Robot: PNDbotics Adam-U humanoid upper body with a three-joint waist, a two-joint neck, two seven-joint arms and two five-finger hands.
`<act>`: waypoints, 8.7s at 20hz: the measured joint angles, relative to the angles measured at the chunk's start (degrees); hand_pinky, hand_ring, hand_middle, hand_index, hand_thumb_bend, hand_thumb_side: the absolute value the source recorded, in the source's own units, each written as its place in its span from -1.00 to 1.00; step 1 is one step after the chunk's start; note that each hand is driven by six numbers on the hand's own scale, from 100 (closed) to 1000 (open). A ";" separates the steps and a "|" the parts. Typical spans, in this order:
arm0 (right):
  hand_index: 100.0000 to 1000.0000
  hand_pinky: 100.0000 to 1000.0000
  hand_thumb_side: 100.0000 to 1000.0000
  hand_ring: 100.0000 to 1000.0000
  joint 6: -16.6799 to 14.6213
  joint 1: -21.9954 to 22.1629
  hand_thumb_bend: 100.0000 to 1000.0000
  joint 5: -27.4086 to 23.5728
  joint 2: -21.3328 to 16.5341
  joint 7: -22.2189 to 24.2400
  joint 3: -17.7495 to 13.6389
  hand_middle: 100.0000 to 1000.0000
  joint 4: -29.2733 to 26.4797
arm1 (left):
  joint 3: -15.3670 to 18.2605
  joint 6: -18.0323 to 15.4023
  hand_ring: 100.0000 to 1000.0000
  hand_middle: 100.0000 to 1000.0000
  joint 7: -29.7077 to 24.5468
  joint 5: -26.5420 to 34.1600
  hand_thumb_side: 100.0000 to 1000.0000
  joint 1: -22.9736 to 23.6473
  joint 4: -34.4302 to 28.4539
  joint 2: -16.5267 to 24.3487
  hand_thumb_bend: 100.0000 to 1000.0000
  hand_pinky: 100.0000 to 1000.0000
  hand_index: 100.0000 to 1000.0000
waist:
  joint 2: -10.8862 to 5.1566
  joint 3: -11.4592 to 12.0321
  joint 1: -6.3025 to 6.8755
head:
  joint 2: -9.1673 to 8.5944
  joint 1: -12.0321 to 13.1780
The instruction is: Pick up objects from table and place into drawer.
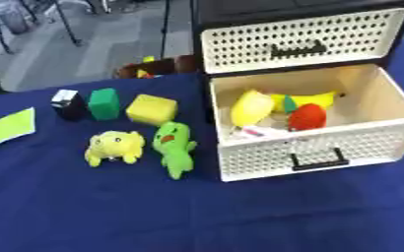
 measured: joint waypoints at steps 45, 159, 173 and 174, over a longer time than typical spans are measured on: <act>0.53 -0.12 1.00 0.18 10.57 21.71 -1.00 62.01 -20.47 8.94 13.79 0.27 -1.40 | -8.52 -0.28 -0.02 0.04 23.21 -12.19 0.59 24.55 -14.61 -8.48 -0.56 -0.40 0.42 | 0.58 3.05 -3.92 | -1.50 -11.19; 0.69 0.12 1.00 0.48 16.49 14.63 -1.00 13.45 -29.77 40.01 -6.02 0.54 -0.35 | -7.04 1.89 -0.04 0.02 22.33 -10.70 0.57 28.76 -14.61 -7.31 -0.73 -0.45 0.39 | 4.69 6.33 -7.16 | -5.09 -15.66; 0.70 0.13 1.00 0.48 17.74 13.48 -1.00 12.98 -29.77 37.99 -6.99 0.57 -0.35 | -6.74 1.79 -0.04 0.02 22.38 -10.64 0.58 28.81 -14.61 -7.32 -0.73 -0.45 0.39 | 6.07 7.44 -7.35 | -5.53 -16.74; 0.70 0.14 1.00 0.48 17.76 13.47 -1.00 12.98 -29.77 37.75 -7.00 0.57 -0.35 | -6.74 1.77 -0.04 0.02 22.40 -10.64 0.58 28.81 -14.61 -7.32 -0.73 -0.45 0.39 | 6.15 7.55 -7.36 | -5.54 -16.83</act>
